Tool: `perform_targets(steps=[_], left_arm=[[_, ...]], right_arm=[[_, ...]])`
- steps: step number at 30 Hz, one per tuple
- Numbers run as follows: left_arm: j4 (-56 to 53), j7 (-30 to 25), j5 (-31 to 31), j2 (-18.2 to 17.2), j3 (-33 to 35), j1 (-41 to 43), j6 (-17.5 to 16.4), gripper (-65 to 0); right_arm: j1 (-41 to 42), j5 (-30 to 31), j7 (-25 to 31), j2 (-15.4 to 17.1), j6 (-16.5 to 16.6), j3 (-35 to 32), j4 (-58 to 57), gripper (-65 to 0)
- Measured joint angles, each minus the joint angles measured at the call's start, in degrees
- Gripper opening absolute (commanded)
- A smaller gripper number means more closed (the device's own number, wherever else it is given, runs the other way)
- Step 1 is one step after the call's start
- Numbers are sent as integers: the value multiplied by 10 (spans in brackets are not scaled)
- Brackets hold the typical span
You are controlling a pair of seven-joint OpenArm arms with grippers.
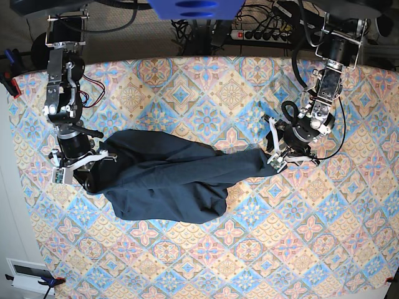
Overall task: Layout the t-shirt on the table in an organized manner, then fold the t-shirt properly
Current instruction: 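Pull the sleeve away from the right gripper to stretch the shirt, then lift the shirt with both grippers and swing it across the table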
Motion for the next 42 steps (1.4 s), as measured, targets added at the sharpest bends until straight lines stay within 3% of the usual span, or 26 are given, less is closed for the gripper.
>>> perform_targets(steps=[4, 9, 14, 16, 18, 19, 23, 27, 32, 36, 39, 42], left_arm=[[-24, -6, 61, 2, 57, -24, -2, -400], [-71, -17, 83, 3, 100, -58, -1, -400], [-116, -56, 127, 31, 105, -82, 5, -416], [-116, -62, 132, 33, 105, -82, 3, -484], [-121, -63, 141, 43, 105, -87, -1, -617], [-122, -63, 139, 47, 105, -90, -3, -650], [-118, -70, 130, 73, 18, -103, -9, -650], [-57, -61, 136, 65, -82, -114, 0, -650], [33, -59, 75, 71, -181, -114, -8, -650], [77, -4, 62, 66, -265, -128, 0, -650], [89, 27, 23, 48, -286, -139, 0, -650], [71, 28, 0, 33, -256, -126, 1, -649]], right_arm=[[-11, 19, 3, 0, 0, 2, 14, -650], [-25, 50, 2, -2, 1, 31, 18, -650], [-36, 63, 0, -2, 0, 40, 19, -650], [-42, 63, 3, -2, 0, 43, 28, -650], [-50, 63, 2, -2, 0, 45, 31, -650], [-51, 63, 0, -3, 0, 45, 31, -650], [-49, 63, 4, -2, 0, 45, 31, -650], [-45, 63, 2, -2, 0, 45, 31, -650], [-41, 63, 5, 0, 0, 43, 9, -650], [-5, 61, 2, 2, -4, 20, -4, -650], [23, 64, 7, 0, 2, -1, -5, -650], [18, 63, 7, 0, -3, -2, -5, -650]])
